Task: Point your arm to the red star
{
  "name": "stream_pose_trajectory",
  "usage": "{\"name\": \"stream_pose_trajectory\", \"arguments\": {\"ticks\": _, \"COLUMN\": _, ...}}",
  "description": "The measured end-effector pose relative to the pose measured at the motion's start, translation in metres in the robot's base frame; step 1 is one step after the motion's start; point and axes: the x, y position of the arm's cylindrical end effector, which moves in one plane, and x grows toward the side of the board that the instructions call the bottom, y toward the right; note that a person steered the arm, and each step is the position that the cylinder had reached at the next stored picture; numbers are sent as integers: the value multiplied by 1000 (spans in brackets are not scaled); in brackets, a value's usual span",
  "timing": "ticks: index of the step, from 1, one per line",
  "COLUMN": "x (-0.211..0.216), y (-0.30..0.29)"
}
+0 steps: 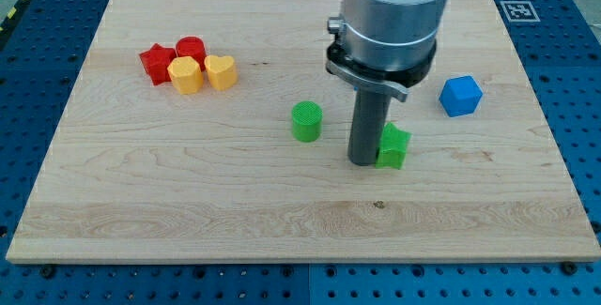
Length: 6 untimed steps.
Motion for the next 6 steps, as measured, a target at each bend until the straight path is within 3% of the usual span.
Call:
{"name": "stream_pose_trajectory", "arguments": {"ticks": 2, "x": 11, "y": -8}}
{"name": "stream_pose_trajectory", "arguments": {"ticks": 3, "x": 24, "y": -66}}
{"name": "stream_pose_trajectory", "arguments": {"ticks": 5, "x": 13, "y": -243}}
{"name": "stream_pose_trajectory", "arguments": {"ticks": 6, "x": -31, "y": -324}}
